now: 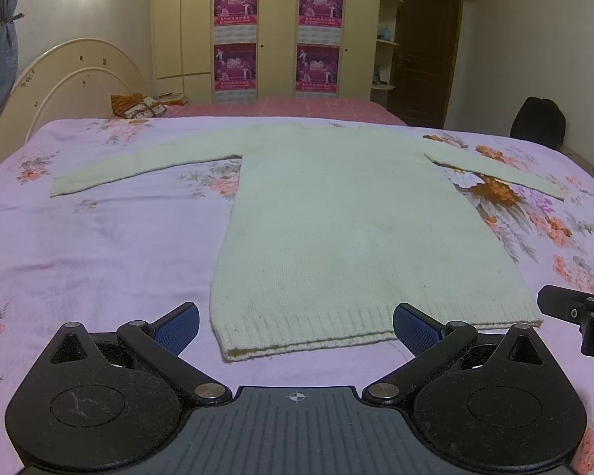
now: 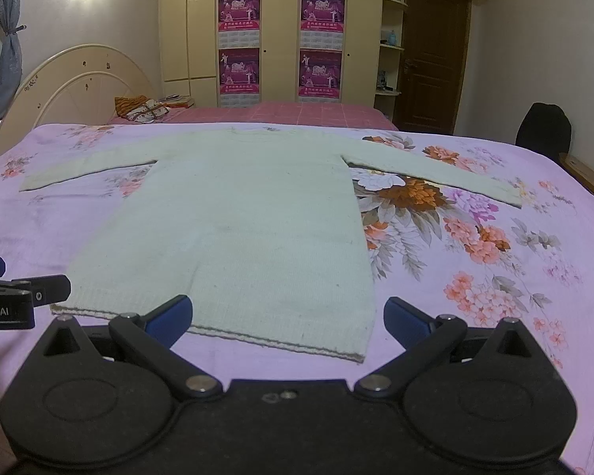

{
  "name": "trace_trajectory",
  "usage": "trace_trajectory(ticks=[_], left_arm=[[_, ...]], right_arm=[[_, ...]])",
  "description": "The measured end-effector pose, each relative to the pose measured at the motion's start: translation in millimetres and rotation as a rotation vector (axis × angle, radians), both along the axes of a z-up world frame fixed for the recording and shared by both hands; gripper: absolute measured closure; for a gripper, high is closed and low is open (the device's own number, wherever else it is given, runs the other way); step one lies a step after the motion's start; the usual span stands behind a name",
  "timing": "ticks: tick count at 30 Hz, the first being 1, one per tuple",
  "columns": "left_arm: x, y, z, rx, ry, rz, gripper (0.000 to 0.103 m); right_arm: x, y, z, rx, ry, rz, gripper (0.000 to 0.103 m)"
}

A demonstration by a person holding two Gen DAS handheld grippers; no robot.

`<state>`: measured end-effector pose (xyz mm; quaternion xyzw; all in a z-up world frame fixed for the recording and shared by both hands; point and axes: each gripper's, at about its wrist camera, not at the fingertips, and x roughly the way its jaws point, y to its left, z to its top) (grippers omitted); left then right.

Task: Fold small clothes

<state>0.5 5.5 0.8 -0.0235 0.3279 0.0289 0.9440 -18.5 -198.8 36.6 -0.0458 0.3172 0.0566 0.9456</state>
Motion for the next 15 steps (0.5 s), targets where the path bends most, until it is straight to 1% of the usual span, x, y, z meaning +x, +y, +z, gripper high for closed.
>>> trace_trajectory(ticks=[15], left_arm=[[0.5,4.7,-2.1,-0.002,0.006,-0.001,0.000]], right_arm=[[2.3,2.7,-3.1,-0.002,0.006,0.005,0.001]])
